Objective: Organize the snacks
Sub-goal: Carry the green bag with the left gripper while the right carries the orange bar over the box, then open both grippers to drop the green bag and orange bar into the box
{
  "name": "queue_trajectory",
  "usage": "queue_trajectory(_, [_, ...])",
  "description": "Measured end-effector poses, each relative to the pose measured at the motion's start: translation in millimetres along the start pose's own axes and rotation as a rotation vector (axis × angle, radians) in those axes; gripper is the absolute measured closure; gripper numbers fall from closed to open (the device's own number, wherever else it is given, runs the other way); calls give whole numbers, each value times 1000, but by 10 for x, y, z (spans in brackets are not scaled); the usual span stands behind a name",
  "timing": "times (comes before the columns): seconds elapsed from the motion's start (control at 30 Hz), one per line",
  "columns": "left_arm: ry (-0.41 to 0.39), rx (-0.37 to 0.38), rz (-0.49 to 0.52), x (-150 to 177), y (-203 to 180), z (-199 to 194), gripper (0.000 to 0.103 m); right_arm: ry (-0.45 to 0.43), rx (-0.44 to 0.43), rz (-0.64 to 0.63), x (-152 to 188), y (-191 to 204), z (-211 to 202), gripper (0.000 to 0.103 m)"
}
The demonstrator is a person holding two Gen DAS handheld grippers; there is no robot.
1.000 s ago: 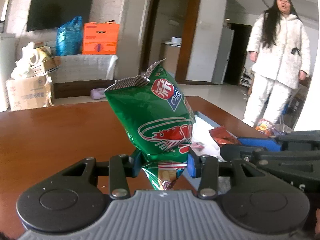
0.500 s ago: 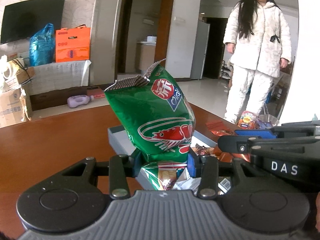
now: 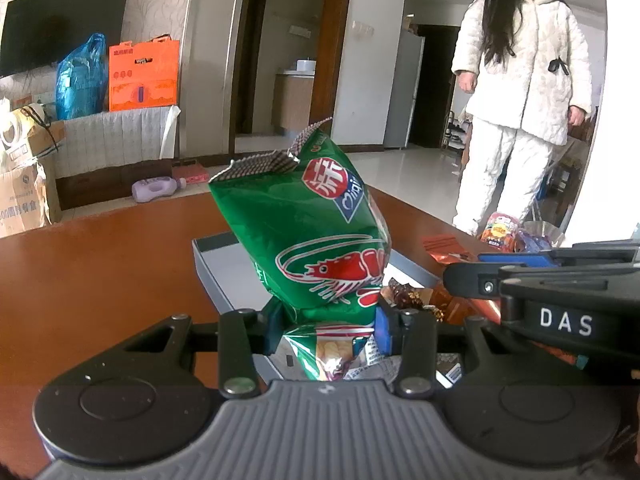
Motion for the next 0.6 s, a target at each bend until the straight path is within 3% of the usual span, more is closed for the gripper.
queue_trajectory(0.6, [-3, 6, 30, 91, -132, 235, 59, 12, 14, 36, 79, -41, 182, 80])
Point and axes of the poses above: each gripper's, at about its wrist camera, not at the fingertips, and z roughly the way its jaws point, y to its left, x to its underside, the point moved 8 cm from there along z, roughly the way its jaws point, and after that the axes turned 4 degrees about -x, right-handed, at the moved point
